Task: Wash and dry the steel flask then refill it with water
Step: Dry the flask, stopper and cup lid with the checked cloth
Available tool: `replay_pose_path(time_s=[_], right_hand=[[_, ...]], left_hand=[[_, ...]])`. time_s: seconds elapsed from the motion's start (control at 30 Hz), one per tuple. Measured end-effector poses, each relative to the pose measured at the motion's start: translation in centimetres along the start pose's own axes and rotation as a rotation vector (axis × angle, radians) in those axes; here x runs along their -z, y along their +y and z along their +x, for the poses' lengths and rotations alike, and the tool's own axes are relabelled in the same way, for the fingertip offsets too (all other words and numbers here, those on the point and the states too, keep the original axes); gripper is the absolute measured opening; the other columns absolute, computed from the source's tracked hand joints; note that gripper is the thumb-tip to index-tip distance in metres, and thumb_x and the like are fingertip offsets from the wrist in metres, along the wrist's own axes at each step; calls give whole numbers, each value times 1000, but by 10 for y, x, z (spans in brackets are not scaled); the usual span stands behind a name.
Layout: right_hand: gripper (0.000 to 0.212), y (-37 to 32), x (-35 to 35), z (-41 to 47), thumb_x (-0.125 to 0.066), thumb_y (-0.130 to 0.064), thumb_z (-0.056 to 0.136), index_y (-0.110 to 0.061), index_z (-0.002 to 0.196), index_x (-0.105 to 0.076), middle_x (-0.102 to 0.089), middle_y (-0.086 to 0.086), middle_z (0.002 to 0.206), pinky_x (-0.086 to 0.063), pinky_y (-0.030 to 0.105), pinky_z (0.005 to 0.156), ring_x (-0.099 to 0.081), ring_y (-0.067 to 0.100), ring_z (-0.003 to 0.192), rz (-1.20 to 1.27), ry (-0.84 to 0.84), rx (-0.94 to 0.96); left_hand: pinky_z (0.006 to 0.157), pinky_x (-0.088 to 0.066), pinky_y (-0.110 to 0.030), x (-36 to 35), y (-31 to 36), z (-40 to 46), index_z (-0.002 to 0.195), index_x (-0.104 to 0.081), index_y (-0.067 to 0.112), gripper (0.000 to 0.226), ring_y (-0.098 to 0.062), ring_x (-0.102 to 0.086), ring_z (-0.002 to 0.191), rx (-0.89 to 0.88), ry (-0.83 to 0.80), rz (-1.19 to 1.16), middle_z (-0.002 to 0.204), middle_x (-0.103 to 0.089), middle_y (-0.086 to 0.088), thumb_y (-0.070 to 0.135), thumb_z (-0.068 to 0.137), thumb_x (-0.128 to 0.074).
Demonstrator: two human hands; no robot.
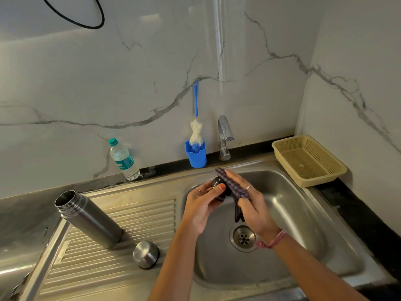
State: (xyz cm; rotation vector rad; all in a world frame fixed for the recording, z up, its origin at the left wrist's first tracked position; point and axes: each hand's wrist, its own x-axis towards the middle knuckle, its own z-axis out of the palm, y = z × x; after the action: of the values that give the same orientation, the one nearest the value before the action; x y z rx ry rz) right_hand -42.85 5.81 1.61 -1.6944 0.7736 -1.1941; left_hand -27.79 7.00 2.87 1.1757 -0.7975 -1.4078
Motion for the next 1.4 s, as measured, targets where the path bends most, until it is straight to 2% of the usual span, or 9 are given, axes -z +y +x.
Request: replay_pose_path(time_s=[0.1, 0.33, 0.53, 0.67, 0.77, 0.93, 1.03, 1.2, 1.4], right_hand=[[39, 9, 1, 9, -37, -17, 84, -21, 115, -59, -66, 4, 110, -53, 26, 88, -60, 26, 111, 251, 118, -246], [60, 7, -10, 6, -37, -3, 87, -16, 146, -40, -46, -3, 146, -33, 33, 114, -37, 10, 138, -141, 18, 1], [47, 22, -4, 8, -36, -12, 86, -23, 126, -58, -66, 0, 118, -48, 48, 101, -60, 16, 115, 143, 79, -199], [52, 10, -11, 22, -38, -9, 87, -17, 137, -52, -60, -3, 131, -43, 36, 107, -53, 8, 125, -94, -1, -40], [56, 15, -18, 15, -37, -1, 86, -13, 140, -48, -55, -1, 138, -40, 30, 108, -47, 13, 131, -69, -37, 31], [38, 21, -36, 17, -34, -3, 96, -25, 114, -59, -64, 6, 111, -52, 36, 94, -59, 29, 112, 276, 63, -313], [45, 17, -49, 23, -37, -17, 90, -21, 130, -56, -63, 4, 122, -49, 35, 98, -60, 17, 112, 154, 19, -269], [50, 17, -57, 15, -34, -6, 92, -17, 138, -52, -58, -1, 134, -44, 28, 103, -54, 11, 124, 160, -126, -209], [49, 28, -67, -3, -26, 8, 91, -4, 120, -64, -69, 8, 117, -56, 26, 82, -64, 23, 110, 526, 147, -495]], left_hand=[[80, -59, -30, -4, 0, -1, 108, -70, 6, 25, -23, -72, 99, 35, -21, -27, 106, -75, -13, 8, 84, -72], [88, -56, -39, 4, 2, 9, 115, -69, 2, 45, -26, -70, 97, 15, 33, -50, 106, -73, -15, 17, 74, -78], [79, -58, -30, 1, -7, 1, 108, -71, 8, 24, -19, -72, 93, 76, -10, -35, 102, -76, -11, 7, 84, -73], [87, -58, -36, 7, -2, 2, 111, -70, 7, 36, -22, -72, 94, 68, 37, -68, 105, -75, -13, 16, 77, -77], [73, -58, -28, 18, 3, 2, 115, -68, 4, 47, -18, -72, 86, 51, 92, -85, 103, -74, -13, 19, 71, -78], [86, -58, -31, 32, 1, -4, 117, -67, 5, 37, -22, -71, 100, 60, 50, -36, 108, -74, -13, 11, 82, -76], [85, -58, -32, 40, 4, -6, 117, -66, 6, 37, -20, -73, 95, 26, 101, 13, 102, -76, -10, 11, 82, -76], [85, -58, -28, 68, 8, -5, 117, -66, 14, 50, -17, -72, 96, -35, 280, 315, 103, -76, -3, 19, 72, -87], [94, -50, -31, 119, 9, -3, 120, -58, 15, 64, -17, -56, 108, -90, 407, 969, 116, -59, 0, 25, 67, -91]])
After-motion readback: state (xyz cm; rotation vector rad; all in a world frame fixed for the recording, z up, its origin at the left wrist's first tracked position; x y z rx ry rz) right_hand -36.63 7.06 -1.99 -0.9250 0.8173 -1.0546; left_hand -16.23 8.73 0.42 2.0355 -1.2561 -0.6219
